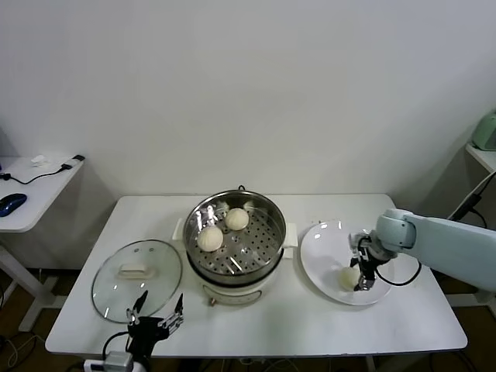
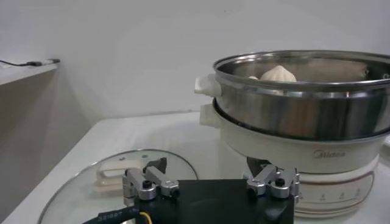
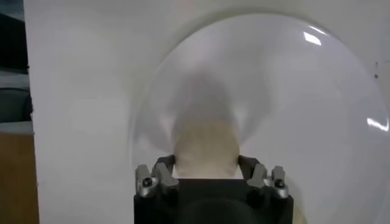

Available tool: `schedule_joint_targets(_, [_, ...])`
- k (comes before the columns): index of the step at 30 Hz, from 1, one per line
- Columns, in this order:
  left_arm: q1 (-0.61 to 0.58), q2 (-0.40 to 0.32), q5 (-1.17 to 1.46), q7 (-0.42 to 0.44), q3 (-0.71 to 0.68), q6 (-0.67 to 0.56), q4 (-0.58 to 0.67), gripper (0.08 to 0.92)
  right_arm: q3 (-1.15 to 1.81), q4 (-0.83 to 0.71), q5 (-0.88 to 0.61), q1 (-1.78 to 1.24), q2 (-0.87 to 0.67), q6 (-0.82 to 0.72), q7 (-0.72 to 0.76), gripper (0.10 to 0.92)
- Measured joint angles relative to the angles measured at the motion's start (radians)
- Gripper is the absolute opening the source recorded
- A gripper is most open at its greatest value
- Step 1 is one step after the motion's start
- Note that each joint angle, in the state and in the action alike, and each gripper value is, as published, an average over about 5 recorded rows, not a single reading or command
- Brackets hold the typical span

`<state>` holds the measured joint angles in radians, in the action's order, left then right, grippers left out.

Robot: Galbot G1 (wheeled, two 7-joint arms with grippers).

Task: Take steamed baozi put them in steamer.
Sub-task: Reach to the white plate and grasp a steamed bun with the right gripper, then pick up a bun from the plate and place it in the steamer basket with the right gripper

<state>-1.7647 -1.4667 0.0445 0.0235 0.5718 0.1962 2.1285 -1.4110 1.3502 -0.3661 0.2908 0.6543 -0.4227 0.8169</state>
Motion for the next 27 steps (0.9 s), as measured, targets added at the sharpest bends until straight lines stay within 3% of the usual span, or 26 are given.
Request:
schedule_joint_targets(15, [-0.002, 0.0, -0.01, 0.0, -0.008, -0.009, 0.009, 0.823, -0.07, 0.009, -0.039, 0.26, 0.021, 0.108, 0.1, 0.645])
schedule_joint_targets(27, [-0.012, 0.004, -0.01, 0.0, -0.005, -0.009, 0.022, 0.823, -0.125, 0.045, -0.122, 0.597, 0.25, 0.388, 0.19, 0.645])
